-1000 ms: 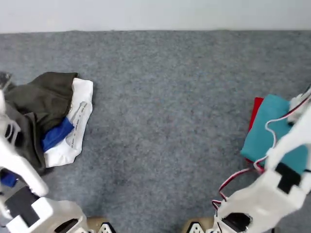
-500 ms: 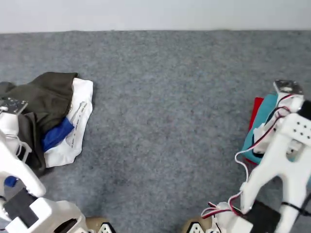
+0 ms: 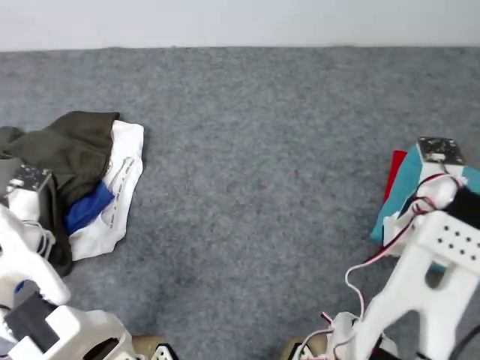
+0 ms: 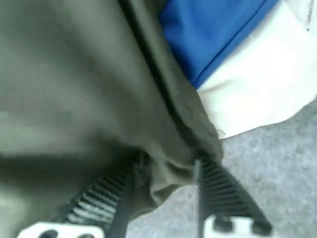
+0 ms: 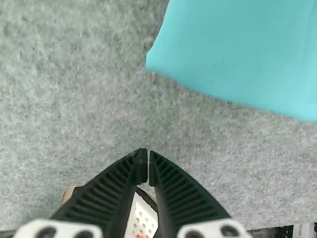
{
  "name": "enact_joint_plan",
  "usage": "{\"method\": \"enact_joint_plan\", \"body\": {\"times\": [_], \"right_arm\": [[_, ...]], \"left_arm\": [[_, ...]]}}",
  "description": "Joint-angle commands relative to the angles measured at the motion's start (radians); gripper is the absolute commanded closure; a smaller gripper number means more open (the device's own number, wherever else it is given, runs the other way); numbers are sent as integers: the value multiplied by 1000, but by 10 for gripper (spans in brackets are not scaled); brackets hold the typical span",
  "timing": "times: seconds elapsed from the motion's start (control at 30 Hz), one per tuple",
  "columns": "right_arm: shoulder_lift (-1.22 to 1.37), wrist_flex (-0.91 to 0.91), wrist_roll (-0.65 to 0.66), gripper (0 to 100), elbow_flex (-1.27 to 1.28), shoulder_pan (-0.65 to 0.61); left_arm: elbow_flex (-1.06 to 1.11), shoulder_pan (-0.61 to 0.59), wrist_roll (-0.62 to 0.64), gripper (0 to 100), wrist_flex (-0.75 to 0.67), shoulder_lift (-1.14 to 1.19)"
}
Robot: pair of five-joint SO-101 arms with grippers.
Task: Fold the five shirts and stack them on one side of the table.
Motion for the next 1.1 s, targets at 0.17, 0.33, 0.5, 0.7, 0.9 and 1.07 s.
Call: {"method": "enact_joint_plan", "body": {"times": [0.17, 0.33, 0.5, 0.7, 0.9, 1.07], "right_arm": [[-102, 38, -3, 989, 14, -10], [-124, 38, -3, 989, 14, -10], [-150, 38, -3, 989, 14, -10], [-160, 38, -3, 989, 14, -10], [-160, 39, -3, 989, 15, -10], [-160, 39, -3, 989, 15, -10]], "left_arm": [[-42, 12, -5, 988, 69, -117], [-154, 35, 78, 988, 210, -364], [-260, 126, 212, 988, 258, -621], [-380, 276, 374, 987, 261, -770], [-545, 476, 520, 987, 256, -783], [-581, 744, 540, 987, 256, -783]]}}
